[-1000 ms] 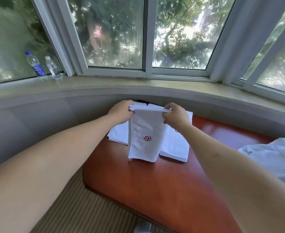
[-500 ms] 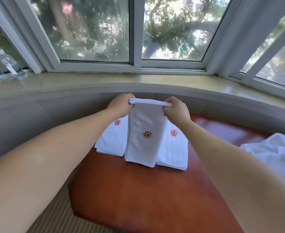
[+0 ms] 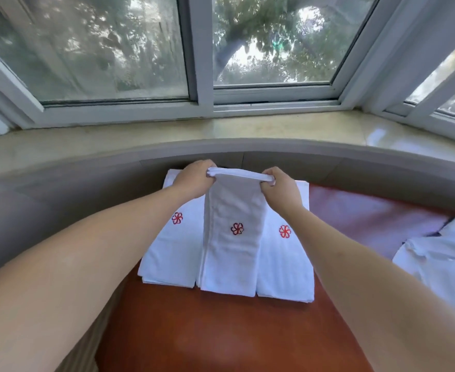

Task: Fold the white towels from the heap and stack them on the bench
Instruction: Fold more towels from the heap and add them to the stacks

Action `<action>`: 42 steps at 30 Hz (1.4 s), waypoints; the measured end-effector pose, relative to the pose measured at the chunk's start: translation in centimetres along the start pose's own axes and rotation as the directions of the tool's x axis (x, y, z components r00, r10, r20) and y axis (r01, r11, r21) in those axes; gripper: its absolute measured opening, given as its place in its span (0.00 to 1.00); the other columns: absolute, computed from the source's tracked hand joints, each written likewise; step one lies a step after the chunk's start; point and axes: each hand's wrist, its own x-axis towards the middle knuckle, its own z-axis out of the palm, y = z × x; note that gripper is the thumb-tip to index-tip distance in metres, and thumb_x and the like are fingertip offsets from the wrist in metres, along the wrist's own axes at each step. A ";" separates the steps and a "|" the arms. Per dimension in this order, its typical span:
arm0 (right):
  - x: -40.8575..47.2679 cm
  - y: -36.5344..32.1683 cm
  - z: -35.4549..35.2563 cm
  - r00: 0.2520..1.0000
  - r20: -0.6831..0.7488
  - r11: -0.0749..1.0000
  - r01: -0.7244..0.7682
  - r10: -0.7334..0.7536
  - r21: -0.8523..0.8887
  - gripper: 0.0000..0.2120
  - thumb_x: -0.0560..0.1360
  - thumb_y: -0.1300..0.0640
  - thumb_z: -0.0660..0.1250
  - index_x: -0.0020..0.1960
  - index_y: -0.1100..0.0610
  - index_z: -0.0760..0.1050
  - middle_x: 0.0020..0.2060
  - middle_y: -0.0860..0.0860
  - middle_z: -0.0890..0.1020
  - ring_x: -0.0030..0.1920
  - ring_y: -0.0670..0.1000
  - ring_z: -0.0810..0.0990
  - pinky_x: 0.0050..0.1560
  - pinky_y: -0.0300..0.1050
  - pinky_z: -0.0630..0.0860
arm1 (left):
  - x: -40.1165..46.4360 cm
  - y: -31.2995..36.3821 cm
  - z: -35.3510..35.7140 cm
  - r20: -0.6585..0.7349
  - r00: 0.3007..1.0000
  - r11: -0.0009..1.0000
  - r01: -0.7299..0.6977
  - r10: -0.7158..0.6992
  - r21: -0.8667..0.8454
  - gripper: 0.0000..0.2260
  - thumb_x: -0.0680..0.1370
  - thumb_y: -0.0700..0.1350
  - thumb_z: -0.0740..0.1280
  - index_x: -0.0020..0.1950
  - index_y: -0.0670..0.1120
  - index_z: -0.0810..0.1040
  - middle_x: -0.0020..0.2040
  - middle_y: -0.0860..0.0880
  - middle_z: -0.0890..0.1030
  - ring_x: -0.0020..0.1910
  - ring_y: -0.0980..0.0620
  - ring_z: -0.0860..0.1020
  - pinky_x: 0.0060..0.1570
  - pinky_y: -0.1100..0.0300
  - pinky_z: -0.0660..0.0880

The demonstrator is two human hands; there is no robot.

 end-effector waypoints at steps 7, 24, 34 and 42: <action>7.3 3.4 4.7 0.996 0.071 0.999 -0.051 0.052 -0.013 0.15 0.78 0.56 0.60 0.63 0.51 0.75 0.45 0.48 0.82 0.42 0.48 0.79 0.35 0.41 0.69 | 7.6 -3.5 3.9 0.080 0.994 0.997 0.071 -0.069 -0.030 0.07 0.81 0.43 0.61 0.56 0.47 0.77 0.52 0.47 0.80 0.49 0.46 0.78 0.49 0.49 0.76; 10.8 13.6 13.9 0.979 0.201 0.997 -0.011 0.027 -0.080 0.32 0.77 0.51 0.71 0.78 0.46 0.63 0.78 0.47 0.62 0.70 0.51 0.71 0.65 0.48 0.74 | 11.4 -9.1 17.2 0.113 0.993 0.999 0.034 -0.035 0.016 0.22 0.82 0.45 0.67 0.75 0.55 0.68 0.80 0.51 0.59 0.78 0.47 0.57 0.68 0.52 0.69; 15.5 12.5 14.3 0.943 0.021 0.940 -0.334 0.333 0.073 0.18 0.79 0.53 0.64 0.69 0.46 0.68 0.45 0.41 0.77 0.46 0.48 0.78 0.36 0.37 0.68 | 14.0 -8.7 16.2 -0.006 0.948 0.887 0.294 -0.317 -0.355 0.08 0.83 0.40 0.65 0.58 0.53 0.77 0.65 0.49 0.77 0.61 0.48 0.77 0.45 0.69 0.71; 15.0 13.5 14.6 0.927 -0.113 0.933 -0.349 0.357 0.085 0.10 0.82 0.56 0.57 0.62 0.47 0.69 0.40 0.43 0.79 0.41 0.46 0.79 0.34 0.40 0.71 | 14.0 -8.9 16.9 0.018 0.969 0.930 0.243 -0.248 -0.276 0.14 0.85 0.42 0.62 0.69 0.51 0.76 0.72 0.48 0.71 0.68 0.48 0.74 0.61 0.65 0.69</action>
